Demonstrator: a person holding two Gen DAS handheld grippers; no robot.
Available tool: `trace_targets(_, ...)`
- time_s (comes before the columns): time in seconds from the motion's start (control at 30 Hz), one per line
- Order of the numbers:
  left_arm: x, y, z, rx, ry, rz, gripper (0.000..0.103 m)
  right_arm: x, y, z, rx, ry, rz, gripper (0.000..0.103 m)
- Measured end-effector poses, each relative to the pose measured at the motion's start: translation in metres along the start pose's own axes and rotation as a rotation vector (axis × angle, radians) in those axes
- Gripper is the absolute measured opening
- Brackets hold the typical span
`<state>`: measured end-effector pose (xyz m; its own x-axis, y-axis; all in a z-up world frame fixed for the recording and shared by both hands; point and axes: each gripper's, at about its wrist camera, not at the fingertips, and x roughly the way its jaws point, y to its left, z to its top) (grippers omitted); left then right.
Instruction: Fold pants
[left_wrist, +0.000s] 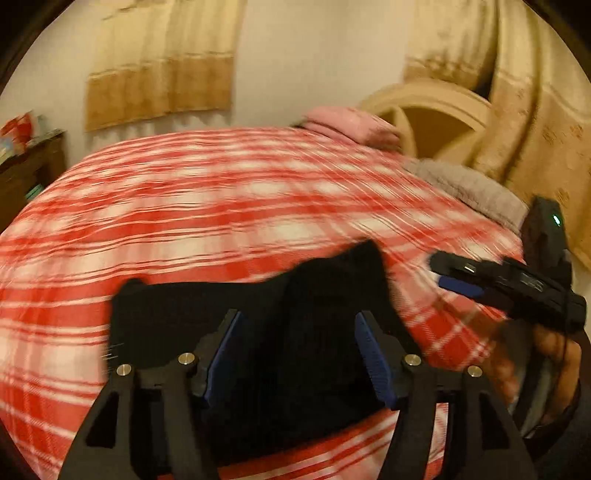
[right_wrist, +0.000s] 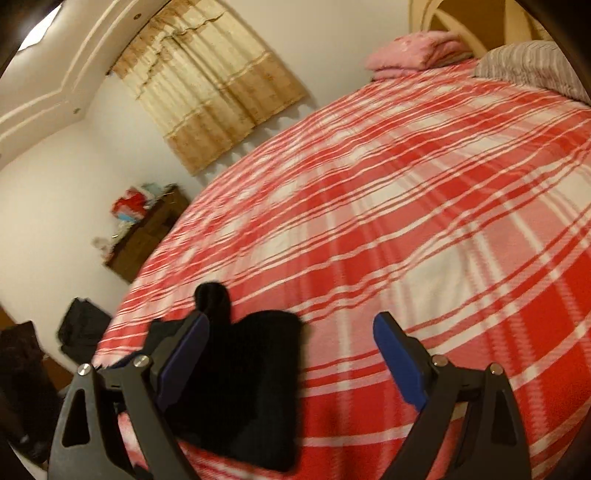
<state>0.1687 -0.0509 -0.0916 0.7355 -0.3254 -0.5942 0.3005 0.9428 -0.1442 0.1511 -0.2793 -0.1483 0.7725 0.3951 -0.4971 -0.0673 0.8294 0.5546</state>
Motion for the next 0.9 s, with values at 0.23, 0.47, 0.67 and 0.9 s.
trace_targets(0.23, -0.01, 0.048, -0.016, -0.139, -0.021, 0.035, 0.065, 0.008, 0.039, -0.014, -0.098, 0.07, 0.057, 0.093)
trace_targets(0.47, 0.007, 0.078, -0.038, -0.162, 0.028, 0.195, 0.066, 0.029, 0.034, -0.026, -0.101, 0.167, -0.033, 0.074)
trace_targets(0.67, 0.007, 0.094, -0.044, -0.203, 0.031, 0.203, 0.066, 0.022, 0.06, -0.034, -0.271, 0.172, -0.112, 0.064)
trace_targets(0.9, 0.006, 0.105, -0.048, -0.254, 0.032, 0.21, 0.066, 0.008, 0.082, -0.055, -0.373, 0.194, -0.09, 0.062)
